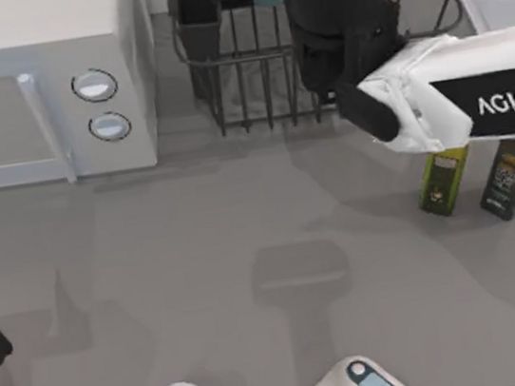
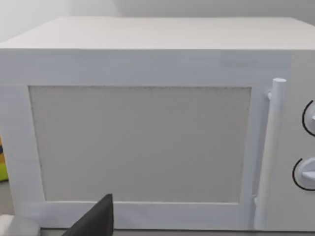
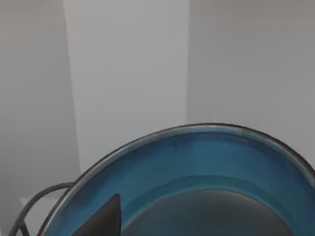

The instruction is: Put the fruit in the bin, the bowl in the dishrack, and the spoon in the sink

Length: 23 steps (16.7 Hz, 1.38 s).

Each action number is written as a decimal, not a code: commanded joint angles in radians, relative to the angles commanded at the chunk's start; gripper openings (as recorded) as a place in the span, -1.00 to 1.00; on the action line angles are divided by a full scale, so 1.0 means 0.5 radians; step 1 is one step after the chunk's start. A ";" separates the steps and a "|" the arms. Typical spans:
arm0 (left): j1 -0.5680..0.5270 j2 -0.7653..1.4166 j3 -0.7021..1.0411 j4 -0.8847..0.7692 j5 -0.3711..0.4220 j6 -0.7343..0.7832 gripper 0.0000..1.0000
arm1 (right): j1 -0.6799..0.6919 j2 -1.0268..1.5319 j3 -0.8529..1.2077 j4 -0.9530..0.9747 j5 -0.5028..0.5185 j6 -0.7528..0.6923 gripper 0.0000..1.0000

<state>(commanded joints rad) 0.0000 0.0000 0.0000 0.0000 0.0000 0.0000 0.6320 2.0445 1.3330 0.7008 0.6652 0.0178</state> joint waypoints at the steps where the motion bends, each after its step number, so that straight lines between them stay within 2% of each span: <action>1: 0.000 0.000 0.000 0.000 0.000 0.000 1.00 | 0.004 -0.001 0.000 0.000 0.000 0.000 1.00; 5: 0.000 0.000 0.000 0.000 0.000 0.000 1.00 | -0.089 -0.126 -0.115 -0.113 -0.072 -0.002 1.00; 9: 0.000 0.000 0.000 0.000 0.000 0.000 1.00 | -0.357 -0.587 -0.495 -0.453 -0.290 -0.007 1.00; 12: 0.000 0.000 0.000 0.000 0.000 0.000 1.00 | -0.596 -1.149 -0.871 -0.751 -0.498 -0.014 1.00; 17: 0.000 0.000 0.000 0.000 0.000 0.000 1.00 | -0.958 -2.360 -1.568 -1.178 -0.859 -0.023 1.00; 23: 0.000 0.000 0.000 0.000 0.000 0.000 1.00 | -1.209 -3.570 -2.302 -1.407 -1.188 -0.032 1.00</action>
<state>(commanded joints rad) 0.0000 0.0000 0.0000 0.0000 0.0000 0.0000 0.0274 0.2593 0.1821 -0.0026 0.0712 0.0019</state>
